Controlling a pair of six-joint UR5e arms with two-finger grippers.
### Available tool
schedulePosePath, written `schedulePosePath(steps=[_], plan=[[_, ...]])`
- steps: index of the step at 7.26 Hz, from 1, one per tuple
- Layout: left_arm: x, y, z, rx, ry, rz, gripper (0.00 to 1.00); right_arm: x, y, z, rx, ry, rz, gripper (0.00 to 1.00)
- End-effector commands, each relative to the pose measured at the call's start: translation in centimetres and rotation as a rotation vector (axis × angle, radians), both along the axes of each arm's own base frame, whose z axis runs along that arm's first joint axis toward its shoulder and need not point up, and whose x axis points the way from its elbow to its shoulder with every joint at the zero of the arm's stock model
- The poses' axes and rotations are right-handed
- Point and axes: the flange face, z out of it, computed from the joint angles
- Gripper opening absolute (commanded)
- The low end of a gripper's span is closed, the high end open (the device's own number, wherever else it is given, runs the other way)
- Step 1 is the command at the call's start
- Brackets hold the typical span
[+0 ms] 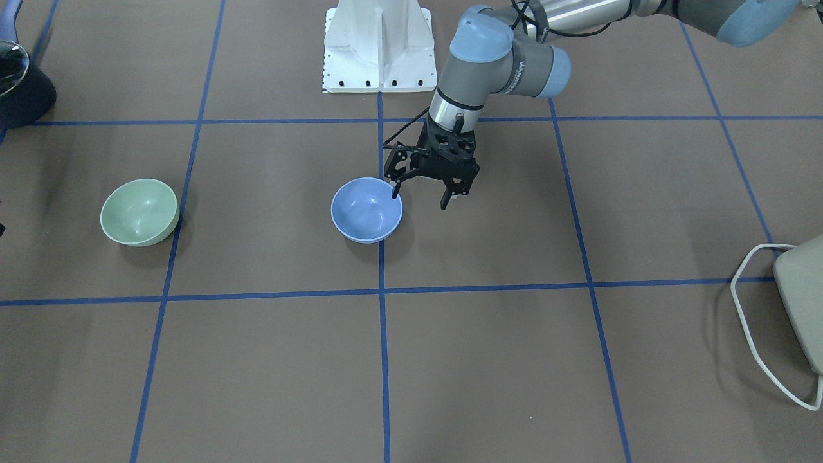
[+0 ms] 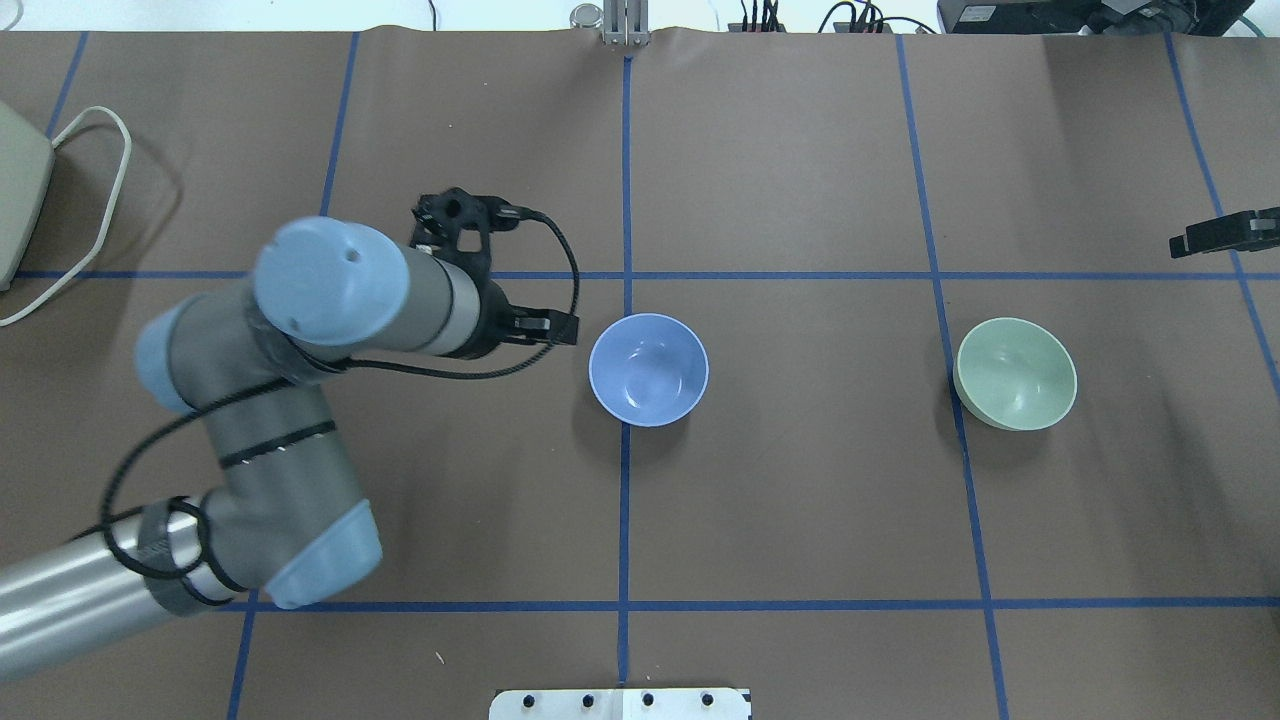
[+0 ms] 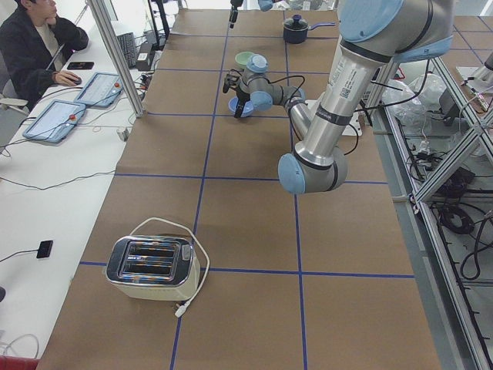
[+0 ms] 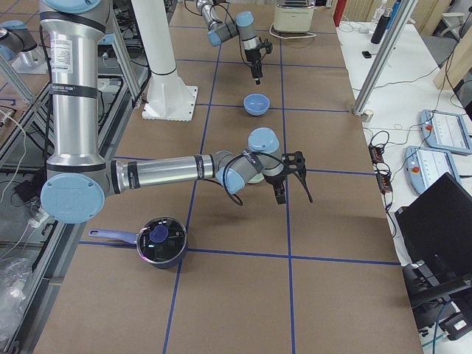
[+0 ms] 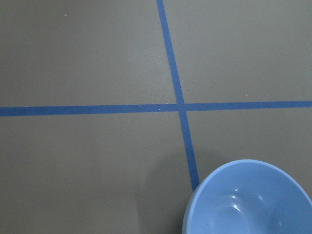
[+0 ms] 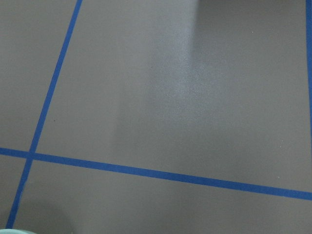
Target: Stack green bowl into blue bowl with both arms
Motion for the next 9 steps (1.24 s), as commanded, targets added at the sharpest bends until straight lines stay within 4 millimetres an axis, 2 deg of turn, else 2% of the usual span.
schedulePosePath(steps=[1, 2, 4, 5, 6, 7, 8, 9], plan=[[-13.7, -3.8, 4.8, 0.045, -0.113, 0.125, 0.99, -1.3, 0.4, -0.5, -0.051, -0.028, 0.022, 1.00], [-20.7, -6.2, 10.0, 0.089, -0.161, 0.189, 0.99, -1.3, 0.6, -0.2, -0.058, -0.029, 0.020, 1.00], [-37.6, -9.4, 22.3, 0.158, -0.231, 0.252, 0.99, -2.4, 1.2, 0.3, -0.068, -0.022, -0.004, 1.00], [-44.1, -10.2, 27.5, 0.188, -0.270, 0.263, 0.99, -3.5, 1.4, 0.2, -0.086, -0.027, -0.003, 1.00], [-50.0, -8.6, 33.9, 0.192, -0.311, 0.272, 0.99, -6.7, 2.0, -1.4, -0.098, -0.033, -0.003, 1.00], [-53.9, -7.4, 37.5, 0.232, -0.356, 0.309, 0.99, -9.8, 2.9, -2.5, -0.066, 0.004, -0.015, 1.00], [-59.0, -5.9, 42.0, 0.197, -0.361, 0.279, 0.99, -12.1, 3.9, -2.6, -0.057, 0.019, -0.053, 1.00], [-60.8, -4.2, 45.9, 0.198, -0.359, 0.304, 0.99, -14.0, 5.0, -2.9, -0.064, 0.030, -0.092, 0.99]])
